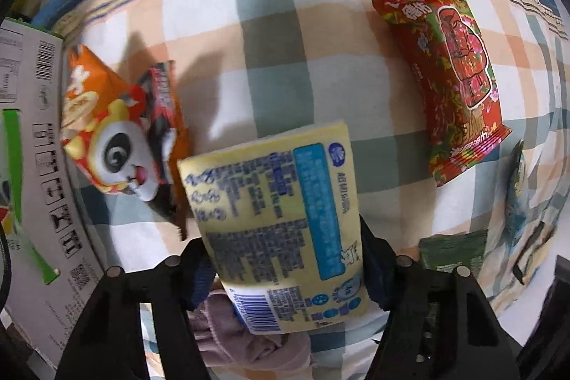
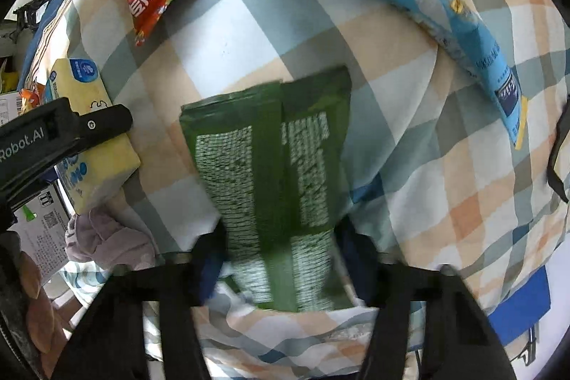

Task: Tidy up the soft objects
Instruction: 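Grasp the yellow milk carton with the left tool while the right tool grasps the green bag, then carry the carton and green bag into the box and open both tools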

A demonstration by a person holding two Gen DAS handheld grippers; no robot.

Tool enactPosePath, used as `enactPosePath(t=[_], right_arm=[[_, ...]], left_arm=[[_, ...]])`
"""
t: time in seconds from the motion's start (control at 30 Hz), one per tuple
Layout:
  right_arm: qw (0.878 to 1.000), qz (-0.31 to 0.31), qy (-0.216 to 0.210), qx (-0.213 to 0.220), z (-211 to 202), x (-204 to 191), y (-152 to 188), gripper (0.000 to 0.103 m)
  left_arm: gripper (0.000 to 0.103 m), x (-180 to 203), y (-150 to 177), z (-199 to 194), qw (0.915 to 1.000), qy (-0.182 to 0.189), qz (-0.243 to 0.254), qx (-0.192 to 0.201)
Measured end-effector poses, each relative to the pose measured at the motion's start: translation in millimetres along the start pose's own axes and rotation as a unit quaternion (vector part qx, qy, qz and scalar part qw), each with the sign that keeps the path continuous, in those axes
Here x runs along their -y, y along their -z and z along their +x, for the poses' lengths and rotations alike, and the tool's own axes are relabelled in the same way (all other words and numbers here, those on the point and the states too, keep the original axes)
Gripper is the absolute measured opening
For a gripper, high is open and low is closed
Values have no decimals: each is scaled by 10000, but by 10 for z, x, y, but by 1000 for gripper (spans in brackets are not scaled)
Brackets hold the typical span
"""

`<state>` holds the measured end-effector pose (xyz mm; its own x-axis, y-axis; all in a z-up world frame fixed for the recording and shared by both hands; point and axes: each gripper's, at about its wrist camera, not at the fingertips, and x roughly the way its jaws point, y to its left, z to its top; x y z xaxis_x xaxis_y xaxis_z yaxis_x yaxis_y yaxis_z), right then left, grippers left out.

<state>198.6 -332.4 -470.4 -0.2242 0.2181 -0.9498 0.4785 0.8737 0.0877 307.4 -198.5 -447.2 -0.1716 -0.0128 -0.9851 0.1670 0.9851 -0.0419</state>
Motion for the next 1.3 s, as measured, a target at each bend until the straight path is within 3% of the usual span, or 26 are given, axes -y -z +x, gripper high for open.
enactPosePath(t=[0.13, 0.33, 0.7, 0.8, 0.87, 1.03, 1.3], right_arm=[[9999, -42, 85, 85, 25, -16, 75, 42], [9995, -147, 136, 251, -127, -43, 194, 38], [9960, -498, -10, 747, -585, -43, 626, 34], [9936, -719, -151, 853, -735, -141, 800, 34], [9913, -900, -258, 925, -851, -225, 910, 34], [9834, -1358, -542, 1074, -1547, -606, 1185, 34], [9587, -2305, -1077, 1272, -2125, -1727, 1626, 34]], left_arm=[[64, 50, 109, -8, 9999, -70, 37, 112], [64, 134, 307, -189, 9994, -74, 89, 336], [64, -62, 1163, -923, 9954, 175, 157, 925], [64, -233, 1429, -1205, 9933, 344, 57, 1106], [64, -568, 1383, -1505, 9925, 439, -40, 1137], [64, -1098, 1485, -1725, 9889, 622, -360, 1302], [64, -2017, 1668, -2209, 9813, 514, -849, 1649]])
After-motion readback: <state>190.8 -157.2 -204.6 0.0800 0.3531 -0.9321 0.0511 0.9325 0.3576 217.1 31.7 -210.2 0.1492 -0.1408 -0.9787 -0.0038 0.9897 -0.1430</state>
